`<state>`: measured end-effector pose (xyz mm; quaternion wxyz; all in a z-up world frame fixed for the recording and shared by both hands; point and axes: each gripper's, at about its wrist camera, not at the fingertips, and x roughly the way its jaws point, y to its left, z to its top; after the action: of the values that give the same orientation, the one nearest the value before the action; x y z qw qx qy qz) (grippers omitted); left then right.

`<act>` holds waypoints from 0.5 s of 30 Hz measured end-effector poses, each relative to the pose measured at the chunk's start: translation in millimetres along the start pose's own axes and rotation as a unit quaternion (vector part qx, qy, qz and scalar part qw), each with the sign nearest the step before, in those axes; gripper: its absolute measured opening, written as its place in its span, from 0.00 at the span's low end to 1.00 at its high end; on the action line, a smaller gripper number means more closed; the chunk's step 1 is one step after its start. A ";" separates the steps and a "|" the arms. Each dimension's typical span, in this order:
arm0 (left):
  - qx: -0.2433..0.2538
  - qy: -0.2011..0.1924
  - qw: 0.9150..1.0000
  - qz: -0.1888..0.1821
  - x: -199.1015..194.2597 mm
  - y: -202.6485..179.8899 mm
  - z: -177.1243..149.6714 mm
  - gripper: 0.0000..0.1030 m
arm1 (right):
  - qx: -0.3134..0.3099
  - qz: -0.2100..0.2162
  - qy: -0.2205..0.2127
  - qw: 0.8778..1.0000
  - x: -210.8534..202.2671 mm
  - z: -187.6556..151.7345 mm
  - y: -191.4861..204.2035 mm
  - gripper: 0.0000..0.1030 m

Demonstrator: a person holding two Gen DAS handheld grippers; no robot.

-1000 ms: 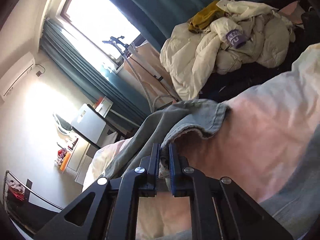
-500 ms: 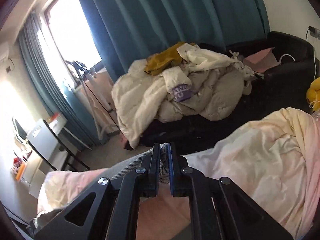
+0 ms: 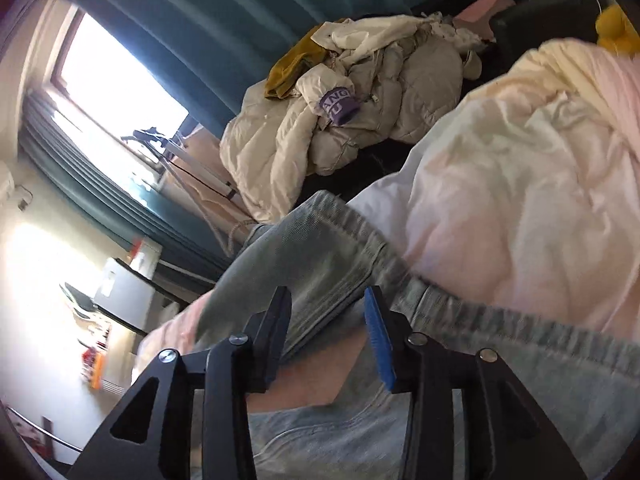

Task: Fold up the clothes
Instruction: 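Grasp the jeans leg edge with the left gripper while the right gripper grasps the hem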

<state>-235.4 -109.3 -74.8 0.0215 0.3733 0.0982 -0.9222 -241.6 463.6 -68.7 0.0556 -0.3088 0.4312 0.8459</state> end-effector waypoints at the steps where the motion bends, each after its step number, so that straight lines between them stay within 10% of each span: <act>1: 0.014 -0.004 1.000 0.009 2.0 -3.8 -0.7 0.50 | 0.012 0.012 0.019 1.000 5.8 -2.1 1.3 0.55; 7: 0.013 0.012 1.000 0.012 17.0 -1.6 0.7 0.46 | 0.045 -0.016 0.107 0.993 66.0 1.4 9.8 0.57; 11: -0.016 0.010 1.000 -0.006 17.6 8.7 2.6 0.11 | 0.098 -0.041 0.102 0.989 94.8 17.4 4.2 0.55; 13: -0.065 0.008 0.997 -0.034 18.3 20.8 3.8 0.07 | 0.088 -0.093 0.093 0.987 99.7 23.4 12.1 0.23; 15: -0.104 0.002 0.993 -0.063 16.5 31.9 6.7 0.06 | 0.066 -0.132 0.078 0.986 98.9 30.3 30.3 0.11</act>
<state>-248.3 -141.3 -86.7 0.0017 0.3642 0.2172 -0.9056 -346.3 450.9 -90.8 0.1535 -0.4236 0.4446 0.7742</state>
